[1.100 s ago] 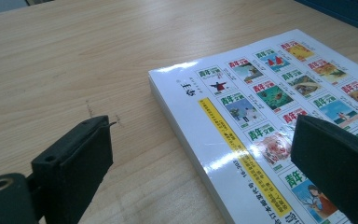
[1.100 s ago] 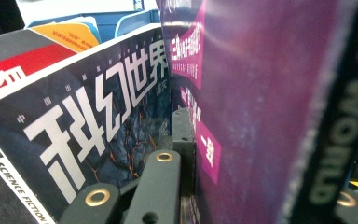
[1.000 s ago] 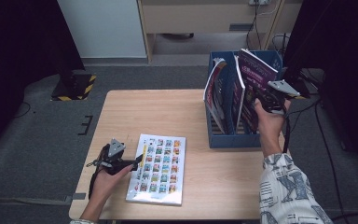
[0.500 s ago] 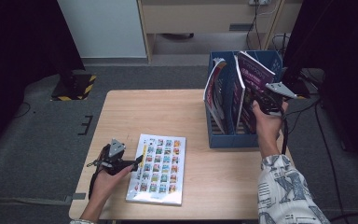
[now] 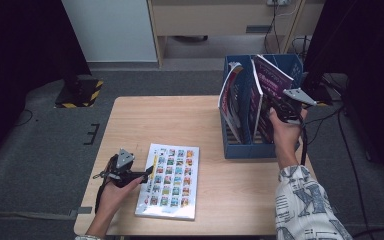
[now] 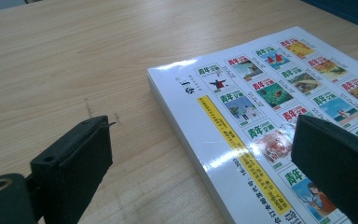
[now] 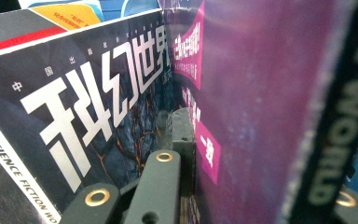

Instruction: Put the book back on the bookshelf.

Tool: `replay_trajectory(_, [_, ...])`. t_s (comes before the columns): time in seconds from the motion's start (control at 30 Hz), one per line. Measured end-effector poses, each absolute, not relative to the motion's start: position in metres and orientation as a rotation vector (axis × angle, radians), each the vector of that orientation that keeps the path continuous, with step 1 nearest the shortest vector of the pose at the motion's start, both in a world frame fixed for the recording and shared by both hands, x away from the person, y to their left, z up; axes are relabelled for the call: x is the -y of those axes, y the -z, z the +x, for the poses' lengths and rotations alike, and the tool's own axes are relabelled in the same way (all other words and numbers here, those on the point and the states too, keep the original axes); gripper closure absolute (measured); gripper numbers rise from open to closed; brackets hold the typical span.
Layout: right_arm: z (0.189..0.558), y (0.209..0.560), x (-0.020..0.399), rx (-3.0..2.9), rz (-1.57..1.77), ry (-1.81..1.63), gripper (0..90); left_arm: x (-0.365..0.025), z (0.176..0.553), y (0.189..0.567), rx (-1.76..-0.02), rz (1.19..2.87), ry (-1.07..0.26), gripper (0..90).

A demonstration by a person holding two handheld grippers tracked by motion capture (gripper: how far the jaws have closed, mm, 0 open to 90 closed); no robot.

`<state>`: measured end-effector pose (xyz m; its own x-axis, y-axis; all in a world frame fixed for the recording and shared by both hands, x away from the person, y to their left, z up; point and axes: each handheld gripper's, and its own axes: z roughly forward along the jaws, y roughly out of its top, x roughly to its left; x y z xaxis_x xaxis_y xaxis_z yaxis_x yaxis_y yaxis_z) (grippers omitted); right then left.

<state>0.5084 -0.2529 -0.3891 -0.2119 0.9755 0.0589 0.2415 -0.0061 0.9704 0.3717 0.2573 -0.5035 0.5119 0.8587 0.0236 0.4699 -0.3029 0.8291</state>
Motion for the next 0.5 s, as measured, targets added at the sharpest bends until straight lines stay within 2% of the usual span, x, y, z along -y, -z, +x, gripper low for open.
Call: replay_trajectory(0.5, [0.511, 0.3912, 0.2503, -1.527, 1.296, -1.268, 84.2, -0.2564, 0.3719, 0.5041, -1.086, 1.948, -0.608, 4.9])
